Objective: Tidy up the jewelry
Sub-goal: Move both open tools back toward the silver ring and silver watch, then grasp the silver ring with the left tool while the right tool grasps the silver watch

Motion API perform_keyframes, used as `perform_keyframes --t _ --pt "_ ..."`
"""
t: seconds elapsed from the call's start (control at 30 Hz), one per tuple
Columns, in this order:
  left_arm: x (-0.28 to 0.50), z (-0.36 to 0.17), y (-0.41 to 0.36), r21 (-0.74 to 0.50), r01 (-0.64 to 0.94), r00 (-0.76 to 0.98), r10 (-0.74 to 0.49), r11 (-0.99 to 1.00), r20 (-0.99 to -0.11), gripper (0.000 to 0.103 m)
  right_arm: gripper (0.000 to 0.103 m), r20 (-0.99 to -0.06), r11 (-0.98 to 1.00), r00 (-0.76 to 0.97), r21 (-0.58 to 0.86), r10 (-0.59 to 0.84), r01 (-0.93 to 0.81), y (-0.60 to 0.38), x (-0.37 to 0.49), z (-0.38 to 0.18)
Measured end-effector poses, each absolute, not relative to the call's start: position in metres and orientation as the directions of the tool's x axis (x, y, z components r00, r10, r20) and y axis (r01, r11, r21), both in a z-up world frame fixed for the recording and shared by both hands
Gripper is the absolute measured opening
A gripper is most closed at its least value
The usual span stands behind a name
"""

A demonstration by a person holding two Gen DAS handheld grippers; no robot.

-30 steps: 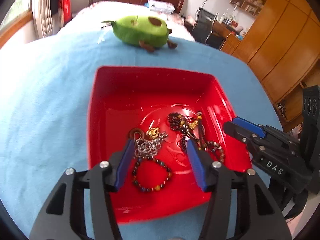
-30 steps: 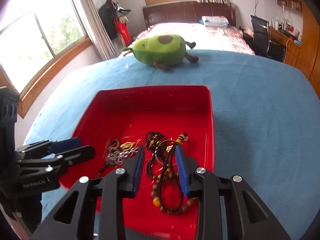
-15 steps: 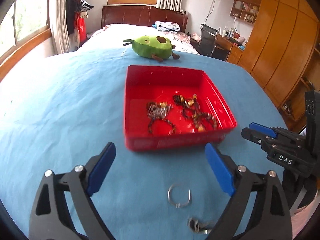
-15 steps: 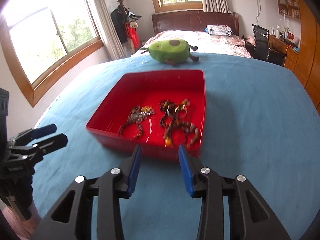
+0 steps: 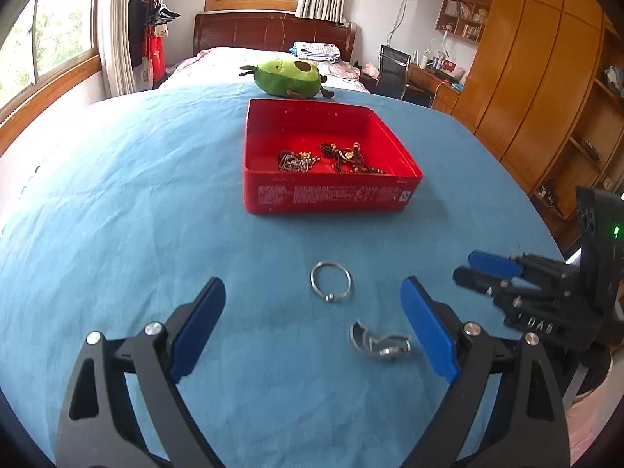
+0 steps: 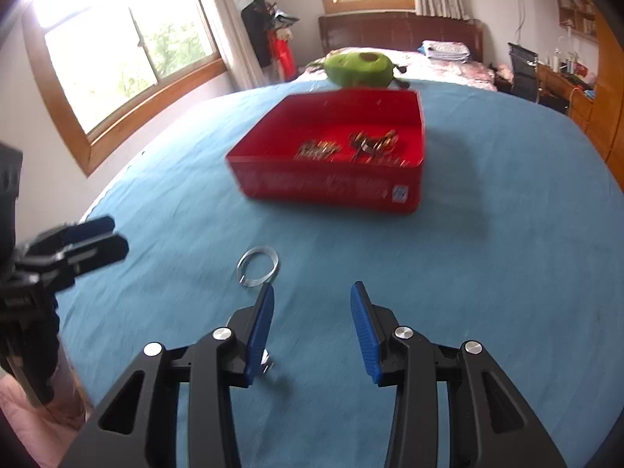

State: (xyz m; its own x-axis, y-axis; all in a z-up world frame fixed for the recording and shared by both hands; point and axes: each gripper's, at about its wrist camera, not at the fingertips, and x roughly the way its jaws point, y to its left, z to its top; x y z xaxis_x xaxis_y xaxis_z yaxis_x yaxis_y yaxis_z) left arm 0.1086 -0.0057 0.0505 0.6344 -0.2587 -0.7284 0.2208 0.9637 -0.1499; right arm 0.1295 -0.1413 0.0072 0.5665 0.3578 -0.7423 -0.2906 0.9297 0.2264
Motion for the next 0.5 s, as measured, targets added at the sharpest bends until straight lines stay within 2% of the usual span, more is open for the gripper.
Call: perform_keyframes --t 0.5 --pt "0.092 -0.002 0.032 -0.218 0.11 0.524 -0.243 0.97 -0.816 0.09 0.041 -0.814 0.9 0.435 0.229 0.386 -0.37 -0.105 0.092 -0.038"
